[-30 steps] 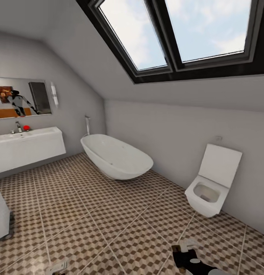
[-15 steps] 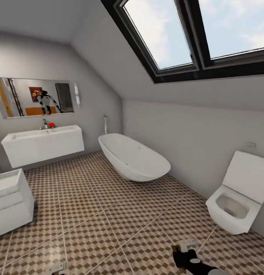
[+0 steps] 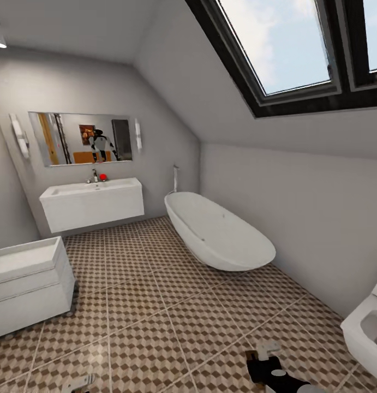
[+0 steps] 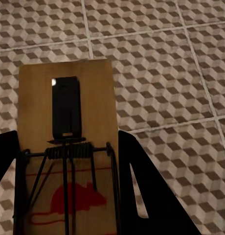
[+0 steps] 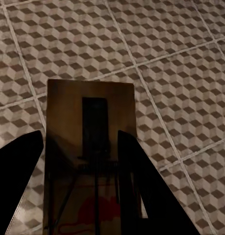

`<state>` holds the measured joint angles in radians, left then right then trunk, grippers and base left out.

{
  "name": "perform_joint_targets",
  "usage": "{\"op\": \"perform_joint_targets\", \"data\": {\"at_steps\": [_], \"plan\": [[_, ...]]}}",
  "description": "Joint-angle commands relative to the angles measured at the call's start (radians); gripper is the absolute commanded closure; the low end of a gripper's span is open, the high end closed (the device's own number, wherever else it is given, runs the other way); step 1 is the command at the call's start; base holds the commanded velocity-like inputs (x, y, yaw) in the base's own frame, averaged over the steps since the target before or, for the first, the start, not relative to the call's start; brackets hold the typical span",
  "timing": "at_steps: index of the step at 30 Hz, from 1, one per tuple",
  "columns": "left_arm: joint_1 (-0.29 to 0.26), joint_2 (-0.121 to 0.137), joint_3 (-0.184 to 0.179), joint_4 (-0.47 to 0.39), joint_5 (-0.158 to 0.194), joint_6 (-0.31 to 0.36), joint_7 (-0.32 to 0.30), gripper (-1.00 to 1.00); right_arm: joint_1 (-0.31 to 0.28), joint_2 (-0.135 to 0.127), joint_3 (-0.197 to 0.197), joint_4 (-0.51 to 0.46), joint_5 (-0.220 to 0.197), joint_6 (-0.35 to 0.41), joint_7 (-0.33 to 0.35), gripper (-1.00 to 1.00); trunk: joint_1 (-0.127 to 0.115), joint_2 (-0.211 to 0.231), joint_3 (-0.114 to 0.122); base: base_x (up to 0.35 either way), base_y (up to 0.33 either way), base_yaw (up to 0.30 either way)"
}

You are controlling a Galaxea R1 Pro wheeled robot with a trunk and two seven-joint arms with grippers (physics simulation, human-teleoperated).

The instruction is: Take the four mousetraps from the cabinet in the bathroom and place them on the bathroom floor. Make sure all four end up on the same floor surface, and ensure that at least two of them are either under or directly next to the same bathroom sink.

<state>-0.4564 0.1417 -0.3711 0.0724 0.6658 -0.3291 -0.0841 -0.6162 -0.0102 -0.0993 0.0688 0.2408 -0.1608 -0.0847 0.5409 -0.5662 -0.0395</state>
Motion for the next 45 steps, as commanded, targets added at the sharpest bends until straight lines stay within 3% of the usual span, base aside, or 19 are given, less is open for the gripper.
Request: {"op": "perform_joint_targets", "data": {"at_steps": [1,20,28,45], "plan": [[-0.002,-0.001,-0.006,0.005,0.007,-0.005,-0.008,1.00,-0.002,-0.001,-0.008,0.005,0.009,-0.008,-0.003,1.00,0.001,-0.002,-0.002,0.332,0.000,0.298],[-0.002,-0.001,-0.006,0.005,0.007,-0.004,-0.006,1.00,-0.002,-0.001,-0.008,0.005,0.010,-0.008,-0.003,1.00,0.001,-0.002,-0.002,0.332,0.000,0.293],[-0.002,-0.002,-0.006,0.005,0.008,-0.004,0.021,1.00,-0.002,-0.001,-0.008,0.005,0.011,-0.008,-0.003,1.00,0.001,-0.002,-0.002,0.332,0.000,0.237],[-0.002,-0.002,-0.006,0.004,0.008,-0.004,0.023,1.00,-0.002,-0.001,-0.008,0.005,0.010,-0.008,-0.003,1.00,0.001,-0.002,-0.002,0.332,0.000,0.011]]}}
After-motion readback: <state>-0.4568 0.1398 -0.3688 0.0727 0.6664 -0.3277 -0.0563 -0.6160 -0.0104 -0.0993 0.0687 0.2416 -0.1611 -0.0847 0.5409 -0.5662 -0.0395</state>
